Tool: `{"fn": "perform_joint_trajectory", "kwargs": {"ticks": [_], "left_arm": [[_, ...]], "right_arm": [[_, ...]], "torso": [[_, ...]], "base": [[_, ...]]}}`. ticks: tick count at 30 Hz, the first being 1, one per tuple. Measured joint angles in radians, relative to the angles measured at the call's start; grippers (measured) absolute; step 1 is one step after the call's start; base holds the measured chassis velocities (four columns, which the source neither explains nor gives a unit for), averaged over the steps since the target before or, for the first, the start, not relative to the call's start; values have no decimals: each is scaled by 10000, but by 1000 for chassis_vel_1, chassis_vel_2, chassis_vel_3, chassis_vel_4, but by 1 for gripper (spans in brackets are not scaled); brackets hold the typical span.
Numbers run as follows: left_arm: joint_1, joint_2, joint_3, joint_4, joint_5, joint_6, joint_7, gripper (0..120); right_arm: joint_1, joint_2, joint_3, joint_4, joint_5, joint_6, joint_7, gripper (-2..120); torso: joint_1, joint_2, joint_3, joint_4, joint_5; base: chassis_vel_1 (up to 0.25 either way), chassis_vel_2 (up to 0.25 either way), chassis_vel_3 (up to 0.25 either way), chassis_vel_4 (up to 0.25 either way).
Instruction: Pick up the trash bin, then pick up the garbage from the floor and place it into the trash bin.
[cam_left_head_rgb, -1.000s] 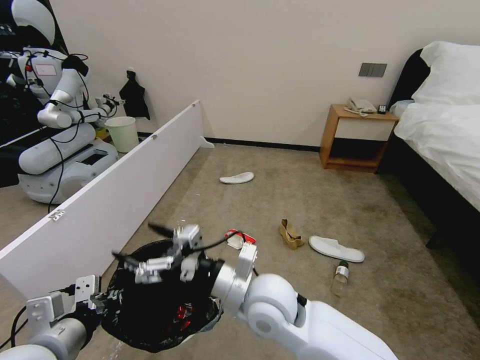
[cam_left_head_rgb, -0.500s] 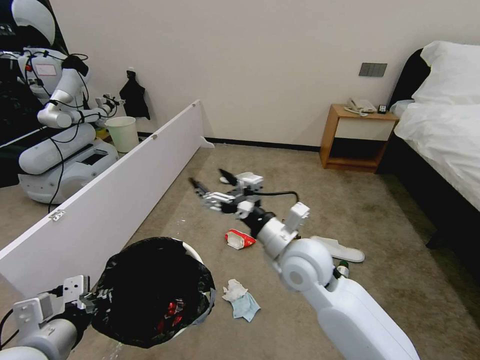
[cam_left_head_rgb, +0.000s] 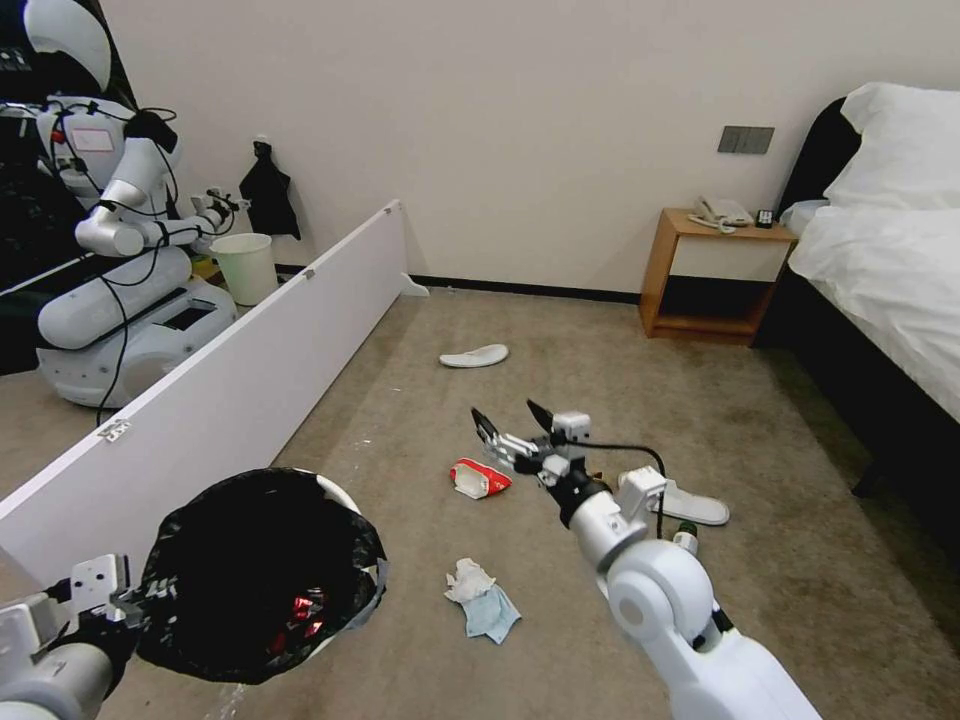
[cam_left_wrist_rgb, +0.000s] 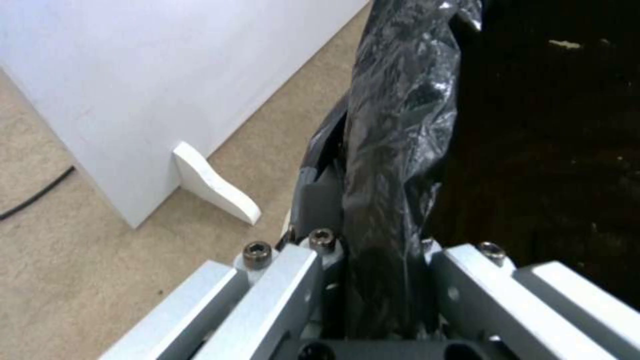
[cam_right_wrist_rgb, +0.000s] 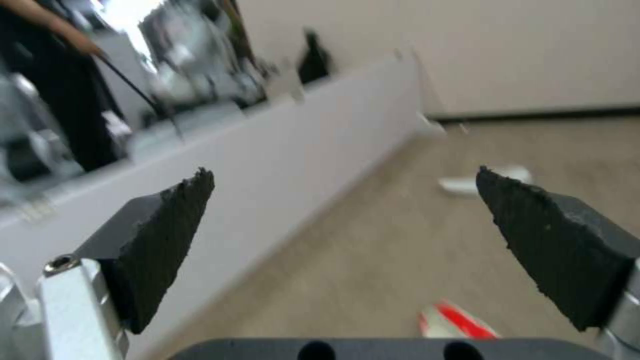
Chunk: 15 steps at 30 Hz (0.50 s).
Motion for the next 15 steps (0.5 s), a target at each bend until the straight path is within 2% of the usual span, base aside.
{"fn": "perform_joint_trajectory", "kwargs": {"ticks": [9, 15], "left_arm": [[51, 61, 76, -296, -29, 0, 6, 3], [46, 11, 217, -367, -20, 0, -4, 3]], "right_arm": [[-287, 259, -316, -1262, -510, 92, 108, 100], [-181, 491, -736, -2085, -685, -711, 373, 100]], "torso": [[0, -1, 0, 2, 0], [0, 0, 0, 1, 0]], "base": [[0, 0, 0, 0], [0, 0, 0, 0]]}}
